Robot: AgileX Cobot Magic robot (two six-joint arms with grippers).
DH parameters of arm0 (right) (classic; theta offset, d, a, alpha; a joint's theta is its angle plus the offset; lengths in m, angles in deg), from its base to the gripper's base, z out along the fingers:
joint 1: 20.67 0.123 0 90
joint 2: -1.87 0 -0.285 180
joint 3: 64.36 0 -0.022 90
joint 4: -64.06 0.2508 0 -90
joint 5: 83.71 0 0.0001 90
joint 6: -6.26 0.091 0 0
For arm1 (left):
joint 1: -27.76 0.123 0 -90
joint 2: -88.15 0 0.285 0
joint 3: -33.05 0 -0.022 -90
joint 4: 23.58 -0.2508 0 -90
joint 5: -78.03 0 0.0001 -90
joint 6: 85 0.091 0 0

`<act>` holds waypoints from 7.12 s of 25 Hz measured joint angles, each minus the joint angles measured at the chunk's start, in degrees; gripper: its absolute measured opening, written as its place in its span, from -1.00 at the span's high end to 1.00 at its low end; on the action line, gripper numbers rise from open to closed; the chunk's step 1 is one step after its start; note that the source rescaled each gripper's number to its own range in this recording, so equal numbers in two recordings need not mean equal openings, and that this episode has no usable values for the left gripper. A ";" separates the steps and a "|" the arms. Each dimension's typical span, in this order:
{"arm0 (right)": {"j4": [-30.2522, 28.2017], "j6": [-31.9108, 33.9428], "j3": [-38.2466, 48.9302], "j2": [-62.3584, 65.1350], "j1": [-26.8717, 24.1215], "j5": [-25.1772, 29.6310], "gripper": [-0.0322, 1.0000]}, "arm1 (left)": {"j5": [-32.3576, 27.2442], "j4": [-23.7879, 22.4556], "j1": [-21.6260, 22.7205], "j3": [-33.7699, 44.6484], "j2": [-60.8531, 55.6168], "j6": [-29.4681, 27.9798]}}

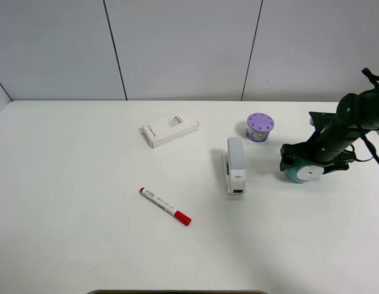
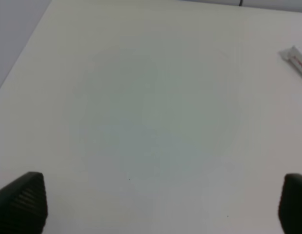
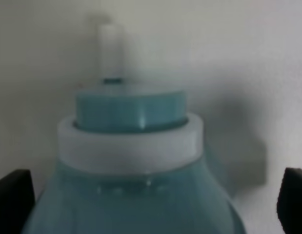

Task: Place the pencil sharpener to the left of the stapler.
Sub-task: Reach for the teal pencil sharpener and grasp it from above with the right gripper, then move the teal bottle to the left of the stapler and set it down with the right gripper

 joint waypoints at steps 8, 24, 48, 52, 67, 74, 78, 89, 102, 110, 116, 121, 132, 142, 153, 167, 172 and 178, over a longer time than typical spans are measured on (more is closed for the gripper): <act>0.00 -0.19 -0.05 -0.06 0.00 -0.07 -1.00 | 0.00 0.00 0.00 0.00 0.00 0.00; 0.24 0.04 -0.26 -0.06 -0.11 0.99 0.84 | 0.00 0.00 0.00 0.00 0.00 0.00; 0.50 0.04 -0.26 0.00 -0.11 1.36 0.84 | 0.00 0.00 0.00 0.00 0.00 0.00; 0.78 0.04 -1.24 0.45 -0.11 6.74 0.84 | 0.00 0.00 0.00 0.00 0.00 0.00; 0.92 0.85 -17.82 11.06 3.30 27.30 0.84 | 0.00 0.00 0.00 0.00 0.00 0.00; 1.66 6.37 -28.92 10.11 11.35 31.45 0.84 | 0.00 0.00 0.00 0.00 0.00 0.00; 2.17 9.04 -34.28 7.44 15.57 34.13 0.84 | 0.00 0.00 0.00 0.00 0.00 0.00; 2.60 12.70 -38.81 -0.19 26.21 34.81 0.84 | 0.00 0.00 0.00 0.00 0.00 0.00; 1.44 16.27 -38.93 -7.46 36.29 25.63 0.84 | 0.00 0.00 0.00 0.00 0.00 0.00; -1.53 18.73 -38.93 -12.88 37.94 23.61 0.84 | 0.00 0.00 0.00 0.00 0.00 0.00; -1.58 19.19 -38.93 -16.48 37.94 21.80 0.84 | 0.00 0.00 0.00 0.00 0.00 0.00; -0.82 19.19 -38.93 -18.92 37.94 21.41 0.84 | 0.00 0.00 0.00 0.00 0.00 0.00; -0.30 19.19 -39.26 -21.41 37.94 20.75 0.84 | 0.00 0.00 0.00 0.00 0.00 0.00; -0.19 19.19 -39.33 -21.42 37.94 20.92 0.84 | 0.00 0.00 0.00 0.00 0.00 0.00; -0.13 19.19 -39.33 -21.42 37.94 20.92 0.84 | 0.00 0.00 0.00 0.00 0.00 0.00; -0.13 20.67 -39.33 -21.42 37.94 20.86 0.84 | 0.00 0.00 0.00 0.00 0.00 0.00; -0.13 20.67 -39.33 -21.42 37.94 20.86 0.84 | 0.00 0.00 0.00 0.00 0.00 0.00; 0.73 20.67 -39.33 -21.42 37.94 21.12 -0.39 | 0.00 0.00 0.00 0.00 0.00 0.00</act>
